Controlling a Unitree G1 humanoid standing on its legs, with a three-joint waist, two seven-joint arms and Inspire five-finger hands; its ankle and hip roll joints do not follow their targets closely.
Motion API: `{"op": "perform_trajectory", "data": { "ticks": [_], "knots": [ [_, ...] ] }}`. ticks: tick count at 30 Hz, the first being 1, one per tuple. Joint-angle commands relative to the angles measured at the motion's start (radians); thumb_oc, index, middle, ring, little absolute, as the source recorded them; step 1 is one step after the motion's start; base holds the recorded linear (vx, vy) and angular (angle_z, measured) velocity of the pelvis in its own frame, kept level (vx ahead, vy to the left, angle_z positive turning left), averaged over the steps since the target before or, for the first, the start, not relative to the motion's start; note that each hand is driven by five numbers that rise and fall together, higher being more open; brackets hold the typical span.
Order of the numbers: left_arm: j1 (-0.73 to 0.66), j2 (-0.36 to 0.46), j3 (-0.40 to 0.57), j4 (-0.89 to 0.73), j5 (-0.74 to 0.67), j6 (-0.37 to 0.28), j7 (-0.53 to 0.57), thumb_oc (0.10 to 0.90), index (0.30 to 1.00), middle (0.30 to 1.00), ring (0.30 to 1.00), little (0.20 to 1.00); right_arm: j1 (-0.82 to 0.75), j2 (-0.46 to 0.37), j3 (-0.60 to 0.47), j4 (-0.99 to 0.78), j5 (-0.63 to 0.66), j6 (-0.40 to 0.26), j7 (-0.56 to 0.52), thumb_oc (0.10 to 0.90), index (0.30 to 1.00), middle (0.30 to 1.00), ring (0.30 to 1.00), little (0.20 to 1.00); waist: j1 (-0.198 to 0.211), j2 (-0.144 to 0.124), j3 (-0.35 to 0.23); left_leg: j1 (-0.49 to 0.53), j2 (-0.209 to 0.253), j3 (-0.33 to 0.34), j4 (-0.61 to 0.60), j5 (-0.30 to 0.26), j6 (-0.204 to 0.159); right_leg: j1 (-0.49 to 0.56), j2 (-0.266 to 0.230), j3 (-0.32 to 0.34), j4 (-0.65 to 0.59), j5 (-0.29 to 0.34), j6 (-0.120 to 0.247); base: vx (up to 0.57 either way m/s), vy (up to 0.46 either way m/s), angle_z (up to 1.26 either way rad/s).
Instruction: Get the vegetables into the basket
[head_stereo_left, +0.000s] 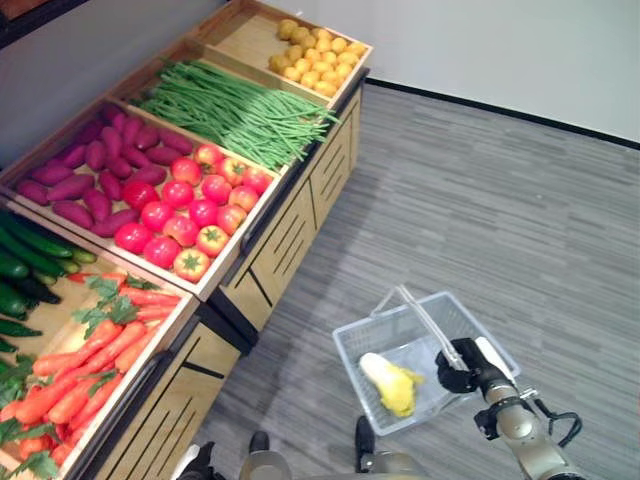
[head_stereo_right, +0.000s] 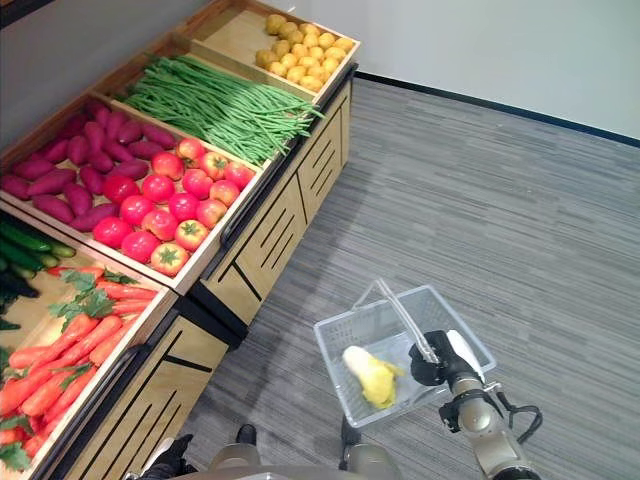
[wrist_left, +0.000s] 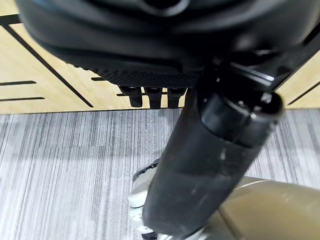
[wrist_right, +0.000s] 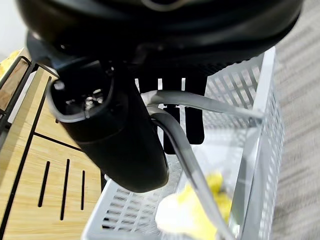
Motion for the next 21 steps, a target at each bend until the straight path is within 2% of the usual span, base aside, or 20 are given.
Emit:
{"op": "perform_trajectory", "data": {
  "ticks": [1, 7, 8, 10, 21],
  "knots": [
    [-0.046, 0.039, 0.001, 0.007, 0.003, 0.0, 0.012, 0.9, 1.0, 1.0, 1.0, 1.0, -0.026, -0.032, -0.074, -0.152, 0.032, -0.096, -0.058, 0.4, 0.3, 0.3, 0.3, 0.3, 0.002, -0.035, 0.001, 0.015, 0.007, 0.183, 0.0, -0.116, 0.043, -0.017, -0.083, -0.031, 0.109, -0.025, 0.108, -0.02, -0.096, 0.85],
    [-0.042, 0.032, 0.0, 0.008, 0.019, 0.005, 0.009, 0.9, 1.0, 1.0, 1.0, 1.0, 0.004, -0.03, -0.099, -0.171, 0.018, -0.092, -0.067, 0.4, 0.3, 0.3, 0.3, 0.3, 0.0, -0.028, -0.01, -0.012, -0.024, 0.246, -0.002, -0.106, 0.05, 0.015, -0.084, -0.087, 0.086, -0.027, 0.108, 0.03, -0.015, 0.58],
    [-0.042, 0.032, -0.005, 0.008, 0.027, 0.006, 0.006, 0.9, 1.0, 1.0, 1.0, 1.0, 0.003, -0.025, -0.104, -0.172, 0.017, -0.092, -0.073, 0.4, 0.3, 0.3, 0.3, 0.3, -0.001, -0.029, -0.009, -0.02, -0.026, 0.274, -0.011, -0.099, 0.052, 0.015, -0.09, -0.104, 0.086, -0.026, 0.11, 0.04, 0.05, 0.31],
    [-0.039, 0.032, -0.004, 0.009, 0.031, 0.007, 0.008, 0.9, 1.0, 1.0, 1.0, 1.0, 0.004, -0.019, -0.102, -0.166, 0.013, -0.091, -0.075, 0.4, 0.3, 0.3, 0.3, 0.3, 0.001, -0.029, -0.012, -0.01, -0.034, 0.277, -0.031, -0.102, 0.057, 0.019, -0.093, -0.111, 0.084, -0.027, 0.116, 0.1, 0.137, 0.35],
    [-0.044, 0.056, -0.003, -0.018, 0.004, -0.003, 0.018, 0.9, 1.0, 1.0, 1.0, 1.0, -0.04, 0.042, -0.071, -0.073, 0.007, -0.065, -0.082, 0.4, 0.3, 0.3, 0.3, 0.3, 0.034, -0.076, -0.023, 0.007, -0.118, 0.249, -0.048, -0.176, 0.122, 0.026, -0.177, -0.1, 0.149, -0.006, 0.172, 0.09, 0.169, 0.1]
  ]
}}
